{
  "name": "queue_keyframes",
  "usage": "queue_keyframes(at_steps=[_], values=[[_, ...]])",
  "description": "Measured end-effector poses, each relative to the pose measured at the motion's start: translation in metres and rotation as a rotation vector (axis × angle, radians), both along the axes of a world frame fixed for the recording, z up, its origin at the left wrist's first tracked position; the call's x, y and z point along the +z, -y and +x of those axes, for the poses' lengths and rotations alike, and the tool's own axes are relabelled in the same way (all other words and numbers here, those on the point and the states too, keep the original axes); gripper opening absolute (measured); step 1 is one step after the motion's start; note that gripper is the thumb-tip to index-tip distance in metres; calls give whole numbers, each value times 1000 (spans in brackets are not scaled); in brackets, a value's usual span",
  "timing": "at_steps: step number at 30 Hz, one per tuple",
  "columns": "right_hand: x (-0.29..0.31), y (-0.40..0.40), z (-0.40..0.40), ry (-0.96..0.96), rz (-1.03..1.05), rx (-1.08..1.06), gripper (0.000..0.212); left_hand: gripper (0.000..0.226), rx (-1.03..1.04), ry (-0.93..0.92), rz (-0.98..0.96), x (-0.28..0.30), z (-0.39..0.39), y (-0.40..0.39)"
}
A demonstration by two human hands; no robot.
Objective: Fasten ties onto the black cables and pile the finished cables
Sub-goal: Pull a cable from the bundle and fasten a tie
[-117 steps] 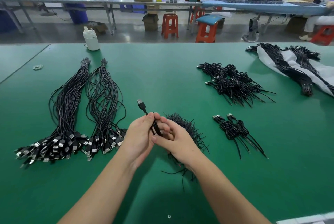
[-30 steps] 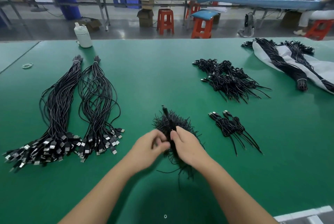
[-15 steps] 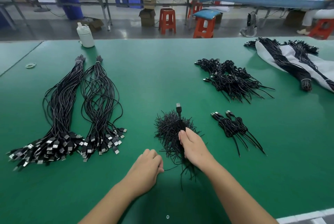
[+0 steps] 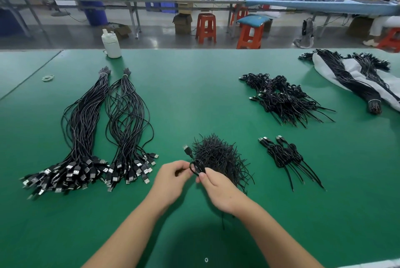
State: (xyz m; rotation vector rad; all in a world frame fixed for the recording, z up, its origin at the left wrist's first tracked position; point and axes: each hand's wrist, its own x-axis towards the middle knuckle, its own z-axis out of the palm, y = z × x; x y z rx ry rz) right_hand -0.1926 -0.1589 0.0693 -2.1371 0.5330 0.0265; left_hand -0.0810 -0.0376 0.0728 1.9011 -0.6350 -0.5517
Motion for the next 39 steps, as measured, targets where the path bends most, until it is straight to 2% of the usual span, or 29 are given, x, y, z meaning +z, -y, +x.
queue_keyframes(at_steps=[4,7,10,13,15,17,19,21,23,25,31,36,39], values=[[2,-1,2,-25,50,-20,34,11,-1,-20,-5,0,-8,0],[3,-4,4,6,148,-66,29,20,-103,-7,-17,5,-18,0],[3,-5,6,52,161,-131,28,26,-92,73,-3,4,-21,3],[2,-2,8,79,103,-217,31,16,-2,385,80,0,-21,0],[1,0,8,90,175,-271,31,6,-37,693,114,1,-18,-4],[1,1,7,85,257,-291,30,5,-106,1016,51,2,-15,-7],[0,0,6,80,308,-268,30,20,-208,1231,-32,5,-11,-8],[0,-1,5,59,342,-203,31,39,-347,1297,-56,10,-6,-9],[-1,-4,3,41,400,-140,32,33,-443,1275,-35,13,-3,-9],[0,-7,0,32,473,-119,29,35,-445,1169,-19,14,-1,-9],[5,-13,-4,62,620,-89,27,13,-285,950,-73,4,-5,-9],[9,-18,-4,145,743,-119,28,15,-170,920,-90,6,-9,-6],[7,-21,-5,144,702,-120,27,14,-152,882,-73,7,-10,-7]])
